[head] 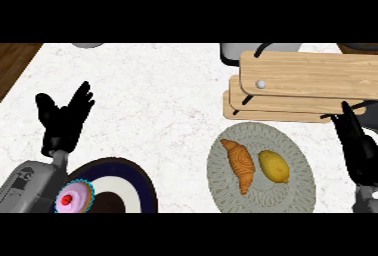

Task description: Pick the lemon from the placemat and place it in the tiered shelf

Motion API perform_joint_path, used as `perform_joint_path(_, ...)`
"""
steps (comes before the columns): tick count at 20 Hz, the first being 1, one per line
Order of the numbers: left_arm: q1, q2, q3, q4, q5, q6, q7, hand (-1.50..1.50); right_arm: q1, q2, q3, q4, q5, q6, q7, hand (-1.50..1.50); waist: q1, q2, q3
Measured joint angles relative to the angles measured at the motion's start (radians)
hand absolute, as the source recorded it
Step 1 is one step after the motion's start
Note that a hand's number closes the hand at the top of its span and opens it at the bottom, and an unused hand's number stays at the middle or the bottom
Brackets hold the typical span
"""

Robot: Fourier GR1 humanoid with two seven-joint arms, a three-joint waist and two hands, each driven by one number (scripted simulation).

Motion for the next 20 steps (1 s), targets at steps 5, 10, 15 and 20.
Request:
perform_joint_path(5, -0.001, -0.013, -0.039, -0.07, -0.064, 0.0, -0.064, 0.0, -0.084, -0.068, -0.023, -0.014, -0.07, 0.115, 0.077, -1.5, -0.009, 0.041, 0.016)
perform_joint_path(10, -0.001, -0.027, -0.078, -0.099, -0.092, -0.016, -0.108, 0.0, -0.113, -0.069, -0.048, 0.005, -0.087, 0.111, 0.075, 1.5, -0.01, 0.049, 0.013)
perform_joint_path(15, 0.035, -0.06, -0.124, -0.113, -0.128, -0.022, -0.168, 0.0, -0.1, -0.009, -0.063, 0.073, 0.063, -0.077, -0.118, -1.5, 0.003, 0.044, -0.002)
perform_joint_path(20, 0.059, -0.093, -0.138, -0.103, -0.159, -0.015, -0.207, 0.0, -0.105, 0.039, -0.136, 0.158, -0.015, -0.01, -0.308, -1.5, 0.0, 0.043, -0.003)
